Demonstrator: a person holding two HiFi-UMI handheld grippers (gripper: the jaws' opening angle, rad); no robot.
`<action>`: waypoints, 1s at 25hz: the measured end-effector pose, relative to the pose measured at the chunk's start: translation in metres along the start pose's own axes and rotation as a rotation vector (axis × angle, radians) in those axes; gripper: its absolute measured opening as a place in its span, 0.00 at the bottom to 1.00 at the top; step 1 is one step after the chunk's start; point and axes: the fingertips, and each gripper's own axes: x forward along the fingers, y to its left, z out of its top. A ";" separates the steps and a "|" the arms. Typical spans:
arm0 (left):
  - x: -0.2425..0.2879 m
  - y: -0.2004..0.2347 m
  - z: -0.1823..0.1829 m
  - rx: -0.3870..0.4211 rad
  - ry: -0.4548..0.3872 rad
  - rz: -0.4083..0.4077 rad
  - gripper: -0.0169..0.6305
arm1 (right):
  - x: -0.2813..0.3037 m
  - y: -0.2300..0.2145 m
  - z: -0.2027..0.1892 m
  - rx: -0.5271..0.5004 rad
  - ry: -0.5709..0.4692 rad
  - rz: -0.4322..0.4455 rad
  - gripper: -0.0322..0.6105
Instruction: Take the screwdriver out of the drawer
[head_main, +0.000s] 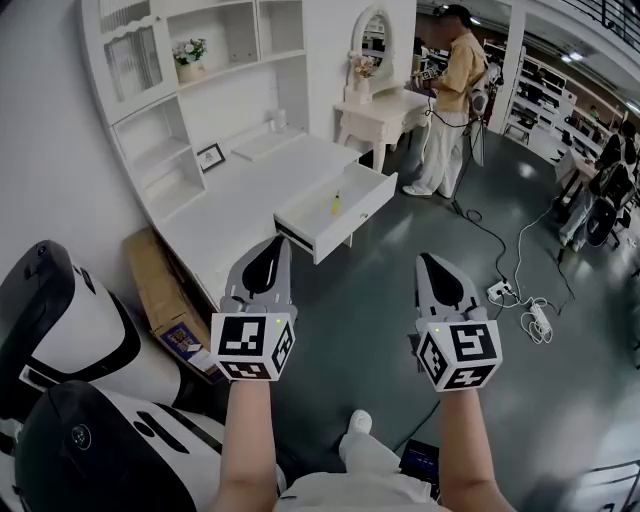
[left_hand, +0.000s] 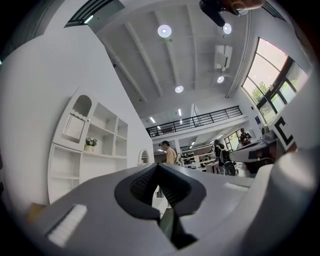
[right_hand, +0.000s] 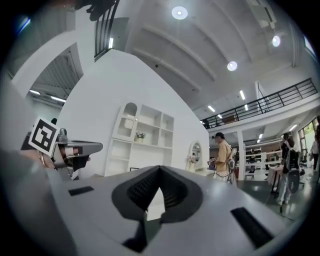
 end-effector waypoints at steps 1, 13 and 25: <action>0.010 0.001 -0.002 -0.005 0.001 0.005 0.03 | 0.010 -0.006 -0.001 -0.003 0.003 0.007 0.06; 0.133 0.004 -0.008 -0.008 0.007 0.039 0.03 | 0.118 -0.087 -0.002 -0.005 -0.005 0.072 0.06; 0.186 -0.001 -0.031 0.004 0.038 0.025 0.03 | 0.160 -0.122 -0.024 0.020 0.006 0.072 0.06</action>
